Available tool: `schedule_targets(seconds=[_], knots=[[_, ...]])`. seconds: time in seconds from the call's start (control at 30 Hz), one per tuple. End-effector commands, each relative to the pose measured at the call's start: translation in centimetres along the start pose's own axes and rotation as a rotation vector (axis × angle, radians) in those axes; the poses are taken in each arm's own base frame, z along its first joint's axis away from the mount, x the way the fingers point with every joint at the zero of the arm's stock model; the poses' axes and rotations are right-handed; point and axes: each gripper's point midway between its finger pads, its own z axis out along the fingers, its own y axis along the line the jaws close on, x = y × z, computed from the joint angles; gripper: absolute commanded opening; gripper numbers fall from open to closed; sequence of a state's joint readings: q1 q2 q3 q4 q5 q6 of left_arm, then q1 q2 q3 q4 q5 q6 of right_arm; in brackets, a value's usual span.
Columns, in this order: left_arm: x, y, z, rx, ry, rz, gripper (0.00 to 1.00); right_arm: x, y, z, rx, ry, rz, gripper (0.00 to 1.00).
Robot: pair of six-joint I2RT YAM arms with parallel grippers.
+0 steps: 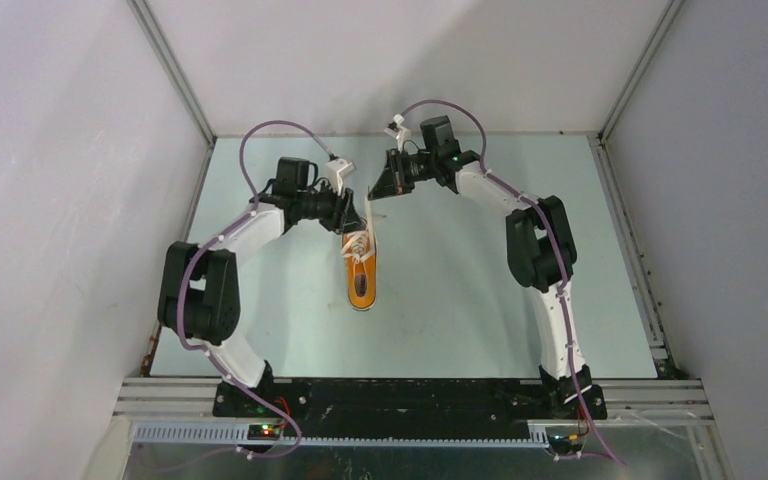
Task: Tie the shoes
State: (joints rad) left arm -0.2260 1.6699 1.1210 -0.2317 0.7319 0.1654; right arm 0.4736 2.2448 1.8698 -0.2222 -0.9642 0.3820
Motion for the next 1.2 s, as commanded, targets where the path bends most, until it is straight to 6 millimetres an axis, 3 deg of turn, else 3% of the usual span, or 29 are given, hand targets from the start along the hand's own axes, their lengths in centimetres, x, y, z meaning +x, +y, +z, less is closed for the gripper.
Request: schedule_targets(seconds=[0.0, 0.33, 0.87, 1.03, 1.17], knots=[[-2.3, 0.9, 0.5, -0.011, -0.040, 0.021, 0.48, -1.4, -0.5, 0.8, 0.009, -0.027, -0.034, 0.00], [-2.4, 2.8, 3.5, 0.025, 0.023, 0.038, 0.49, -1.4, -1.8, 0.7, 0.055, -0.038, -0.021, 0.00], [-0.5, 4.4, 6.9, -0.005, 0.095, -0.094, 0.47, -1.0, -2.9, 0.3, 0.080, -0.045, 0.028, 0.00], [0.2, 4.1, 8.1, 0.020, 0.125, -0.113, 0.42, -1.0, -3.2, -0.1, 0.089, -0.048, 0.040, 0.00], [0.3, 4.0, 8.5, 0.028, 0.132, -0.113, 0.30, -1.0, -3.4, -0.3, 0.095, -0.050, 0.046, 0.00]])
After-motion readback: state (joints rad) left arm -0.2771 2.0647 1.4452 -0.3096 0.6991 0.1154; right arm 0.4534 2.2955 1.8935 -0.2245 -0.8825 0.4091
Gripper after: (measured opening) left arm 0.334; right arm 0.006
